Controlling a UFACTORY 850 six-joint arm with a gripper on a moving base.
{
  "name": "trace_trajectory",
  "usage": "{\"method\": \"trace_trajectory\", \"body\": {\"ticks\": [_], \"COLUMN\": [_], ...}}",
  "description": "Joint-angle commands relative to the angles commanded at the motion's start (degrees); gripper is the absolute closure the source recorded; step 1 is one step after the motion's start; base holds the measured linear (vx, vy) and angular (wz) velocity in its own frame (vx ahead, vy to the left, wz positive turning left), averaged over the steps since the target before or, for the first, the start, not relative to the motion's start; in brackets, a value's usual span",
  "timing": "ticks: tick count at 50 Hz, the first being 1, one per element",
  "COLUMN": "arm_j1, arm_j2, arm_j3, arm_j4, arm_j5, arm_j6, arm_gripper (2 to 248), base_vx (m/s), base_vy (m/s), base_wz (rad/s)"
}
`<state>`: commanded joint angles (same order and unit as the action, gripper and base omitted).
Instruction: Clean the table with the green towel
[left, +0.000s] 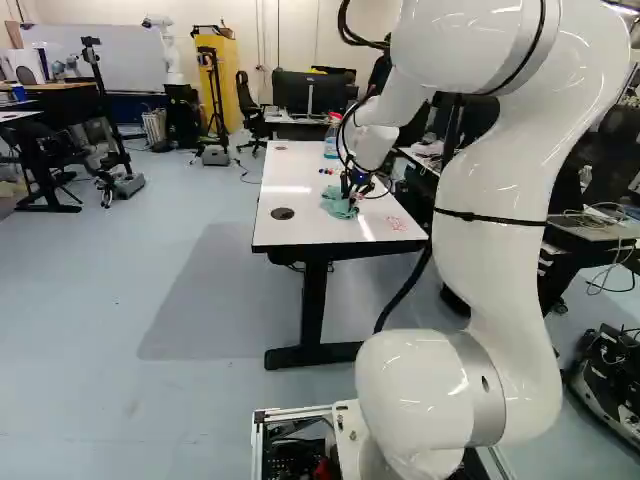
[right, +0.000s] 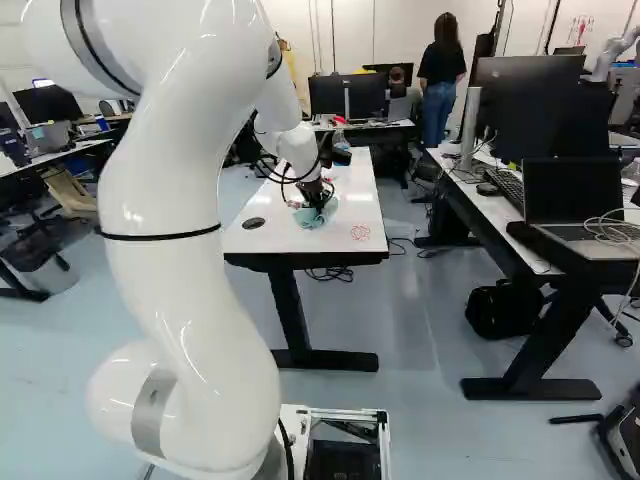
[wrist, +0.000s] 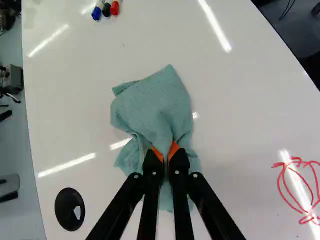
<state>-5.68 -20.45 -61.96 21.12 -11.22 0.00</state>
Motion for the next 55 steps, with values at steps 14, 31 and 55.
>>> {"method": "trace_trajectory", "body": {"ticks": [14,31,55], "arm_j1": [2.28,4.05,3.93], "arm_j2": [0.28,-2.41,-8.13], "arm_j3": [0.36,-3.07,-10.57], "arm_j4": [0.00,0.00,0.00], "arm_j5": [0.00,0.00,0.00], "arm_j6": [0.00,0.00,0.00], "arm_gripper": [220,220,220], "base_vx": [0.000,0.000,0.000], "base_vy": [0.000,0.000,0.000], "base_wz": [0.000,0.000,0.000]}}
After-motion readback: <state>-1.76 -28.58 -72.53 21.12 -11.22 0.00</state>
